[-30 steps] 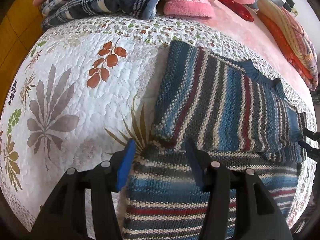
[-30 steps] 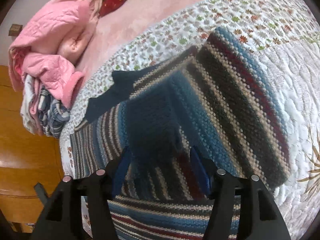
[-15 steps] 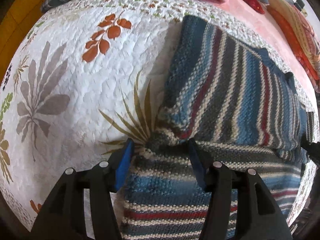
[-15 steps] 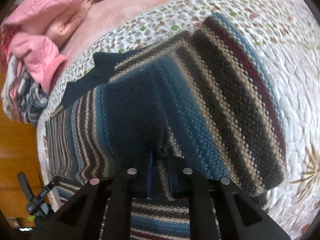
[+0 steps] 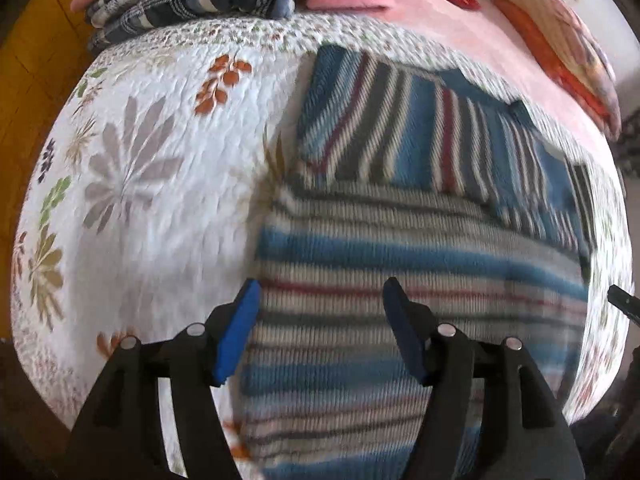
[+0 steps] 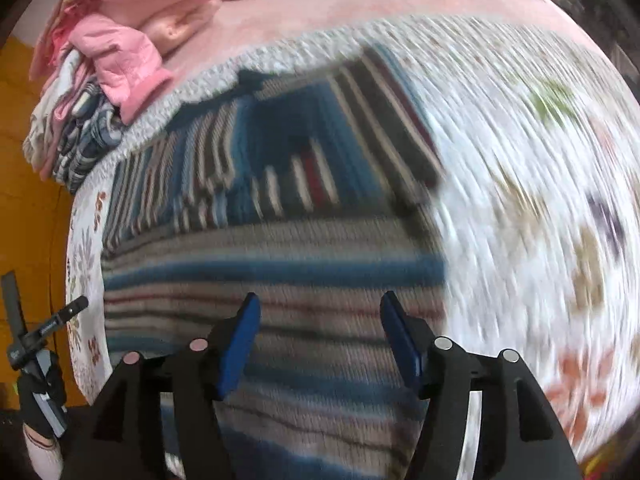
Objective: Fold small clothes
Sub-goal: 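Grasp the ribbed sweater hem with the left tool while the right tool grasps it too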
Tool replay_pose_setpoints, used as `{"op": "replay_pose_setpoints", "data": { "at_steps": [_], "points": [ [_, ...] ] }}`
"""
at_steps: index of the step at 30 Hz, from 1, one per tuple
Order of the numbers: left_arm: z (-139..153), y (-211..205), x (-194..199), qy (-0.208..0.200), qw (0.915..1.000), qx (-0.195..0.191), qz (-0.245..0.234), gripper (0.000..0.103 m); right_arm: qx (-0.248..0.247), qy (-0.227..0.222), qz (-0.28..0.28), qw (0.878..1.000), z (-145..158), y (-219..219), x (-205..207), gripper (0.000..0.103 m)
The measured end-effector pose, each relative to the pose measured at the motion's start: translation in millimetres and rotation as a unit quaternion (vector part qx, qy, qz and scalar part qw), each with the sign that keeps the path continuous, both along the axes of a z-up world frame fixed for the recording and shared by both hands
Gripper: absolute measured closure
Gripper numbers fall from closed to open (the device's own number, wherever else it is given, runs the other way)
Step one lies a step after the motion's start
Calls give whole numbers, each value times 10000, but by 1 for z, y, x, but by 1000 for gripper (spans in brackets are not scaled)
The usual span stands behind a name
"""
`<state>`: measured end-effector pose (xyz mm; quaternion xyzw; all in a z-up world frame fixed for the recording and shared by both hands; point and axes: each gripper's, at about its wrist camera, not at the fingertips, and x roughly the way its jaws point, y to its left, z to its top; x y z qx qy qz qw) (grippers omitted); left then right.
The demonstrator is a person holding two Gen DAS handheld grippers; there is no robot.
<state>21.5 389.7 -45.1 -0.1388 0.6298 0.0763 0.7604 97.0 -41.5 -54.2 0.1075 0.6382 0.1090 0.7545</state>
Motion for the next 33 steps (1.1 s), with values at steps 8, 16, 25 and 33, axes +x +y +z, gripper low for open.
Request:
{"op": "replay_pose_setpoints", "data": {
  "at_steps": [8, 16, 25, 33],
  "points": [
    [-16, -22, -100, 529, 9986, -61, -48, 36, -292, 331, -273, 9987, -20, -38, -92, 37],
    [-50, -11, -139, 1277, 9912, -101, 337, 36, -304, 974, -394, 9940, -56, -50, -142, 36],
    [-78, -12, -150, 1691, 9827, -681, 339, 39, -128, 1587, -179, 9871, -84, -35, -152, 39],
    [-75, -16, -144, 1437, 9856, -877, 181, 92, 135, 1418, -148, 9897, -80, -28, -153, 94]
  ]
}}
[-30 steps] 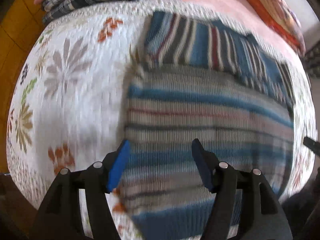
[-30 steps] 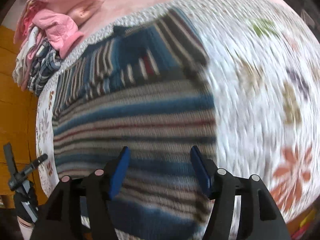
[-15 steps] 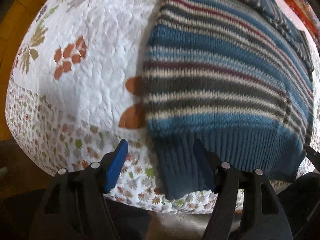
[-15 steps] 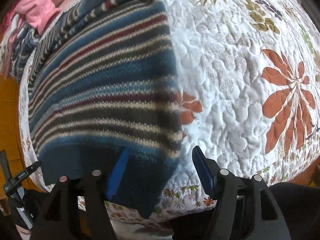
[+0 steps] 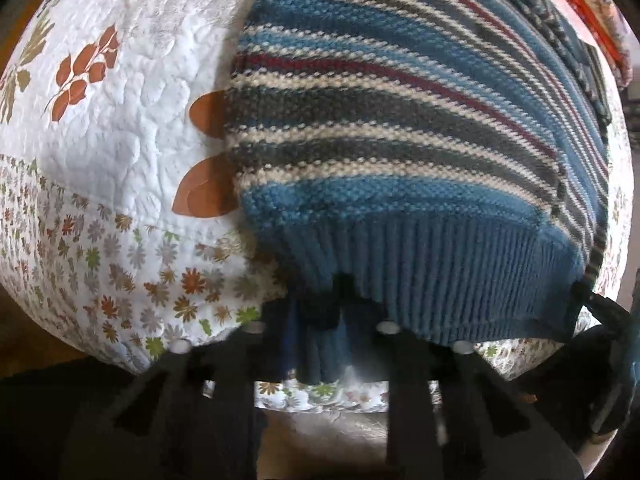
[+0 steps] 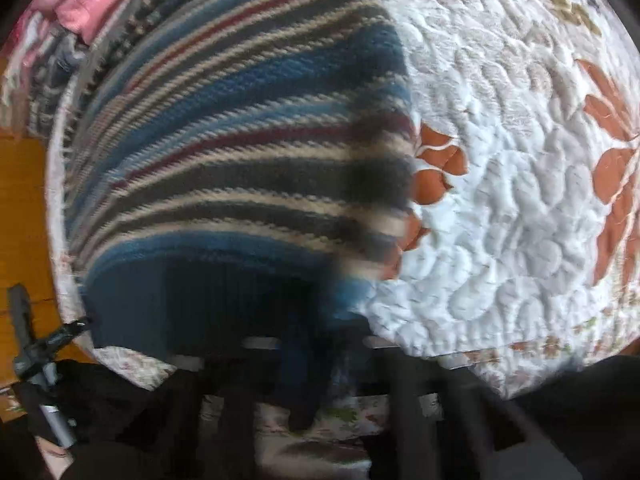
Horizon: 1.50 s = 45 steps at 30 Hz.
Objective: Fold small clothes
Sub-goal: 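Grasp the ribbed sweater hem with the left tool while the right tool grasps it too, then lift the hem with both tools and fold it up toward the collar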
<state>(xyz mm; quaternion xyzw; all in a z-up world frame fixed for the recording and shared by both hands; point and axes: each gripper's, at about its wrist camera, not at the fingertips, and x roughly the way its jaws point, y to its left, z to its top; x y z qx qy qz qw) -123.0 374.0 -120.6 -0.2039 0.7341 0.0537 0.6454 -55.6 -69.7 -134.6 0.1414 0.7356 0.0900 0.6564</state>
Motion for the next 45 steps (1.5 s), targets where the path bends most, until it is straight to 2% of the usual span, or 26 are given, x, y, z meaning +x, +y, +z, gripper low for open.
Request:
{"op": "replay_pose_setpoints", "data": {
  "at_steps": [5, 10, 14, 20, 24, 31, 37, 39, 43, 45],
  "points": [
    [16, 8, 2, -383, 9984, -384, 150, 94, 629, -314, -233, 9973, 20, -9, 4, 95],
    [46, 36, 14, -1117, 9890, -879, 414, 94, 977, -761, -244, 9920, 48, -17, 17, 95],
    [70, 39, 23, -1463, 9848, -797, 490, 94, 1241, -888, -367, 9876, 65, -29, 41, 95],
    [89, 46, 70, -1811, 9799, -666, 507, 94, 1231, -939, -337, 9874, 83, -21, 90, 95],
    [80, 59, 104, -1765, 9790, -806, 631, 94, 1214, -856, -381, 9882, 82, -12, 122, 95],
    [36, 78, 155, -1360, 9833, -914, 793, 94, 1299, -452, -614, 9886, 42, -6, 180, 95],
    [12, 77, 184, -1118, 9865, -958, 722, 89, 1323, -90, -764, 9882, 8, -12, 198, 93],
    [8, 82, 188, -1040, 9843, -1121, 885, 89, 1387, 7, -861, 9866, 2, -17, 201, 92],
    [6, 101, 188, -899, 9665, -1823, 1569, 87, 1539, 104, -1067, 9823, 4, -29, 205, 88],
    [9, 107, 185, -893, 9587, -2049, 1758, 86, 1549, 169, -1139, 9812, 4, -33, 205, 84]
  ]
}}
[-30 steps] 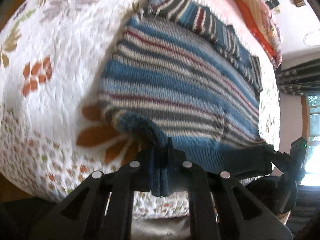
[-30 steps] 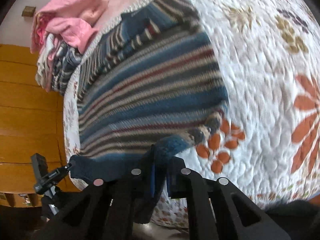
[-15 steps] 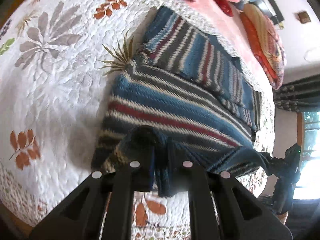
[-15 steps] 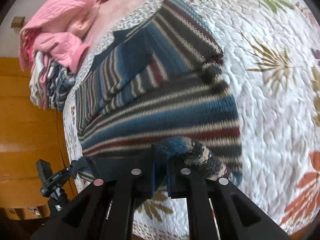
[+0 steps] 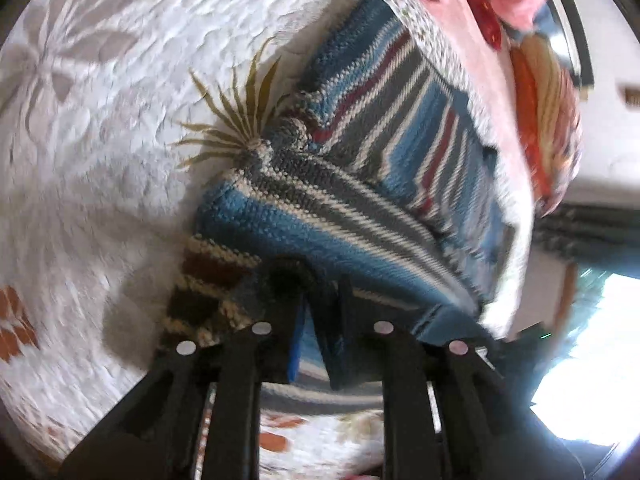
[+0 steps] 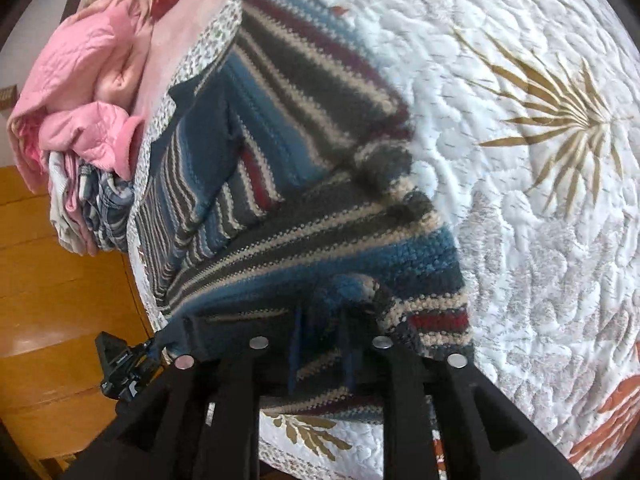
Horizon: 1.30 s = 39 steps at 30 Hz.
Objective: Fold small clothes
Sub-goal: 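Lift the hem with both tools and fold it up toward the collar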
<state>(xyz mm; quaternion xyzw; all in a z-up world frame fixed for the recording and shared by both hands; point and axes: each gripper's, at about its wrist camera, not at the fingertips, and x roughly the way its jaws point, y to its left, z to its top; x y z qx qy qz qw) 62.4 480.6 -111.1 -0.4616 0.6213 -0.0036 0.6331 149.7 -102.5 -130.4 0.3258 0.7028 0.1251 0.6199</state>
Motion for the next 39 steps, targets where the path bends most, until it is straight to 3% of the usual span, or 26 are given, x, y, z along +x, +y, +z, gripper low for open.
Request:
{"op": "replay_pose_setpoints", "data": {
  "at_steps": [3, 6, 8, 10, 12, 14, 15, 19, 24, 32, 34, 35, 37, 38, 39],
  "points": [
    [5, 5, -3, 59, 9999, -41, 124, 80, -231, 58, -98, 9997, 3, -9, 0, 75],
    [22, 15, -3, -77, 9991, 331, 272, 77, -894, -238, -75, 9957, 17, -18, 3, 68],
    [36, 18, -1, -300, 9970, 696, 170, 74, -903, -461, -53, 9948, 25, -18, 5, 68],
    [49, 15, 4, -495, 9904, 1284, -158, 69, -785, -769, 92, 9939, 37, -10, 8, 67],
    [55, 4, 11, -662, 9816, 1706, -536, 65, -842, -1059, 429, 9899, 46, 5, 11, 60],
    [56, -6, 15, -811, 9747, 1891, -870, 58, -960, -1400, 974, 9807, 54, 29, 14, 43],
    [55, -14, 18, -888, 9695, 1975, -1147, 52, -1030, -1576, 1297, 9735, 57, 43, 14, 40],
    [45, -38, 25, -984, 9471, 2358, -1943, 50, -1440, -1915, 2124, 9474, 53, 77, 17, 32],
    [27, -55, 28, -953, 9249, 2678, -2523, 49, -1503, -1724, 2526, 9402, 26, 91, 27, 31],
    [-3, -82, 32, -843, 9032, 2672, -3252, 47, -1555, -1413, 2843, 9354, -3, 96, 28, 31],
    [-9, -89, 31, -793, 8941, 2794, -3408, 47, -1726, -1472, 2961, 9278, -3, 103, 25, 38],
    [-10, -91, 31, -784, 8917, 2840, -3437, 47, -1772, -1518, 3016, 9245, -2, 105, 24, 51],
    [-8, -91, 31, -811, 8947, 2764, -3413, 58, -1686, -1546, 3048, 9245, 2, 107, 22, 68],
    [-6, -91, 31, -842, 8960, 2736, -3395, 69, -1571, -1570, 3047, 9262, 5, 107, 21, 89],
    [-4, -90, 30, -866, 8976, 2692, -3381, 79, -1456, -1560, 3037, 9286, 6, 106, 20, 93]
  ]
}}
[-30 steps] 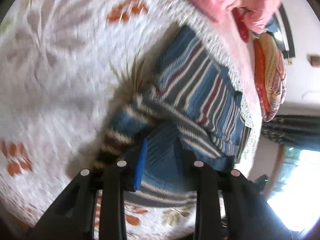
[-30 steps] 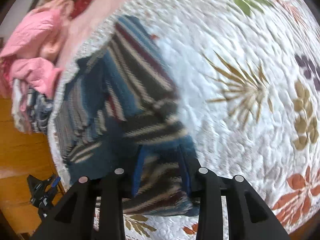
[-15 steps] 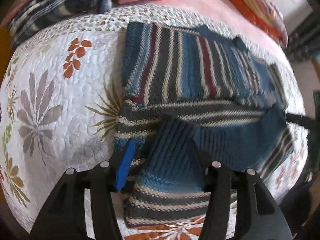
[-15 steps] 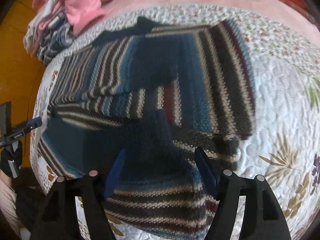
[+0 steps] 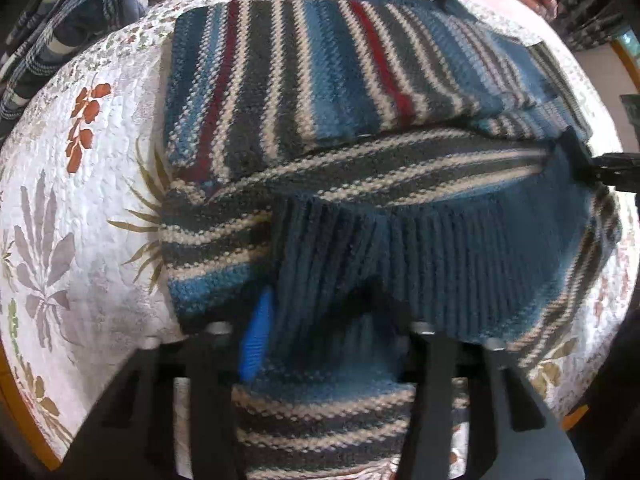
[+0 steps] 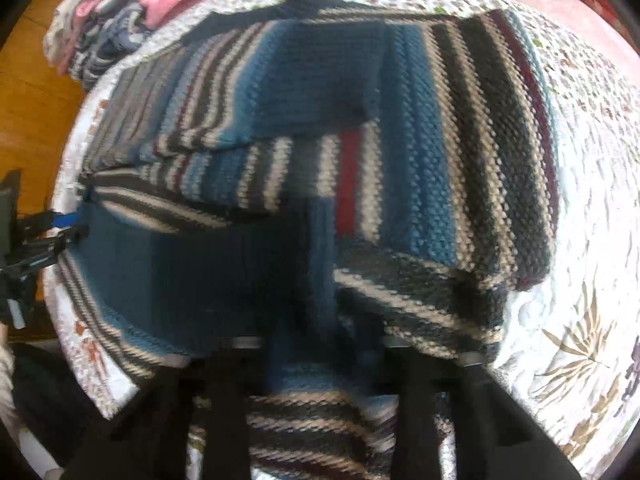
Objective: Fold small clothes
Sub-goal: 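Lift the hem with both tools and fold it up toward the collar, then lay the folded hem onto the collar and open both tools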
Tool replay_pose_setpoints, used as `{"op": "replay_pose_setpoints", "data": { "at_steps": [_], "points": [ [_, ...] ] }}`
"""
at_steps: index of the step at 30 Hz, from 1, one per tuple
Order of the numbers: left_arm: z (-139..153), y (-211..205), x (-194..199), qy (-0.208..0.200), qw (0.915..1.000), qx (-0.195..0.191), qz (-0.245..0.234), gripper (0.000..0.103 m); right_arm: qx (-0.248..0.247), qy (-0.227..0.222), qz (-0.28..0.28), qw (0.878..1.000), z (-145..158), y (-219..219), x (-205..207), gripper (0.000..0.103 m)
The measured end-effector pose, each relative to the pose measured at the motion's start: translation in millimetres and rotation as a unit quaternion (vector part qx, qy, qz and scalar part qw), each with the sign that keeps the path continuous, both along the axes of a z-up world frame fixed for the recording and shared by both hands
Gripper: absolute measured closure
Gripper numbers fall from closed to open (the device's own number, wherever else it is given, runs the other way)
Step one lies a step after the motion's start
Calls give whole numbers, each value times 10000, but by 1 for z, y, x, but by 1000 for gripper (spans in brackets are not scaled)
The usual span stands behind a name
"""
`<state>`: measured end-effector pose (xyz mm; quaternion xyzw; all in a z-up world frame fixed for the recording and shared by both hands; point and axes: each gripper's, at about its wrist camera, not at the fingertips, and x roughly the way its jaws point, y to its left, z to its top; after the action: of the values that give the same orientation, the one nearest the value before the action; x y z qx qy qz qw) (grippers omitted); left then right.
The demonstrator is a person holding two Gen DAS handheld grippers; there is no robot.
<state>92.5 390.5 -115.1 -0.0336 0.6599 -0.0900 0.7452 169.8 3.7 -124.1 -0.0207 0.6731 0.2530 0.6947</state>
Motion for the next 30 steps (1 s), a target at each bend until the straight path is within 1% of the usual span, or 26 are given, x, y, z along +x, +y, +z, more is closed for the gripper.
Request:
{"op": "replay_pose_setpoints", "data": {
  "at_steps": [2, 5, 8, 11, 13, 16, 19, 22, 25, 27, 30],
  "points": [
    [5, 0, -2, -31, 9998, -207, 3, 85, 32, -26, -1, 10000, 6, -3, -1, 93],
    [16, -1, -3, -148, 9993, -340, -9, 87, 181, -98, 1, 9998, 22, -9, -4, 93],
    [35, 6, -2, -320, 9973, -646, 139, 88, 432, -162, -53, 9989, 43, -16, -9, 93],
    [64, 10, -5, -687, 9933, -909, 195, 89, 648, -331, -61, 9973, 67, -23, -13, 93],
    [86, 12, -5, -1005, 9880, -1135, 288, 89, 799, -501, -108, 9955, 87, -31, -15, 94],
    [115, 11, -4, -1488, 9787, -1343, 445, 89, 1114, -691, -322, 9908, 111, -47, -12, 94],
    [132, 13, 4, -1899, 9709, -1334, 597, 89, 1323, -994, -576, 9845, 132, -58, -1, 94],
    [139, 19, 20, -2205, 9641, -1241, 805, 89, 1386, -1230, -790, 9795, 146, -58, 18, 94],
    [137, 25, 47, -2325, 9610, -1096, 1017, 89, 1242, -1363, -948, 9783, 148, -52, 48, 94],
    [135, 27, 69, -2379, 9598, -1011, 1095, 89, 1206, -1371, -1052, 9775, 146, -49, 68, 94],
    [126, 25, 103, -2397, 9603, -842, 1155, 89, 1008, -1377, -1172, 9783, 136, -36, 104, 94]
  ]
}}
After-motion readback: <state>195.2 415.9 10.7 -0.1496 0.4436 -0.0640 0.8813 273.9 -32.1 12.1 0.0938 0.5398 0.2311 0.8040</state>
